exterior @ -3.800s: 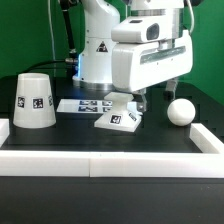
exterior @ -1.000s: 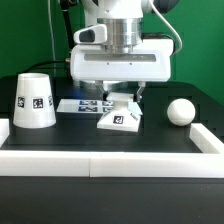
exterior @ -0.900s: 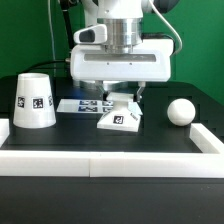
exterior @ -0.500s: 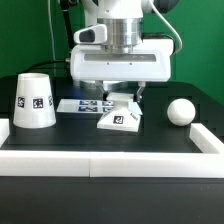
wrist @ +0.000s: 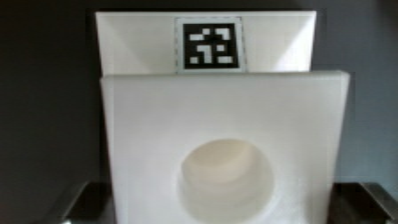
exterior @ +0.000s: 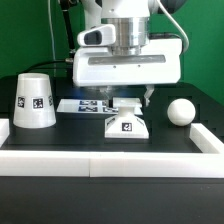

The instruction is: Assemble lamp

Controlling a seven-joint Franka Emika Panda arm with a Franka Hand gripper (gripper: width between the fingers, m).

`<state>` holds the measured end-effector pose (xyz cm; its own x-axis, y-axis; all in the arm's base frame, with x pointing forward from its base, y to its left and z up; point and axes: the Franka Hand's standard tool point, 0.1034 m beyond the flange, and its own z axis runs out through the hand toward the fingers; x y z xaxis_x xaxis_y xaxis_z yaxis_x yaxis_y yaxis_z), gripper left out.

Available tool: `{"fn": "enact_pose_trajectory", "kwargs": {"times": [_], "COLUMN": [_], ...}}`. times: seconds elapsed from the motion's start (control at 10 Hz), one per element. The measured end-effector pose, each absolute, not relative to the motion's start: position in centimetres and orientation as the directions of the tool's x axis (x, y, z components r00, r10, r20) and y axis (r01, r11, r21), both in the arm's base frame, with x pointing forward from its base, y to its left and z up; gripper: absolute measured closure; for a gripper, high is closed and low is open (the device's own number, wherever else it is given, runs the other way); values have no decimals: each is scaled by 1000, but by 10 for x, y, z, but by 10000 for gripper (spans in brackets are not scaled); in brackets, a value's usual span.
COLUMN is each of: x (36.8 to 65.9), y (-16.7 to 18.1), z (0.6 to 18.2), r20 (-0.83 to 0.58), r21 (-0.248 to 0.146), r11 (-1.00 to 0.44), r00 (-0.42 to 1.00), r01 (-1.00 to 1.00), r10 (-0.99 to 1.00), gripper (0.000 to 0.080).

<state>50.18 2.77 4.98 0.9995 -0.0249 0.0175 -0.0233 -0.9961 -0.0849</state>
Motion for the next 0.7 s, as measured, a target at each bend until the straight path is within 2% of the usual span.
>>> {"fn": "enact_pose_trajectory", "kwargs": {"times": [0.5, 0.7], "x": [567, 581], "y": [62, 83], "z": [51, 50], "r20": [88, 113], "r21": [-117, -123], "r11": [-993, -992], "r00": [996, 993], "r01": [15, 38], "r10": [4, 24], "gripper": [264, 264]}}
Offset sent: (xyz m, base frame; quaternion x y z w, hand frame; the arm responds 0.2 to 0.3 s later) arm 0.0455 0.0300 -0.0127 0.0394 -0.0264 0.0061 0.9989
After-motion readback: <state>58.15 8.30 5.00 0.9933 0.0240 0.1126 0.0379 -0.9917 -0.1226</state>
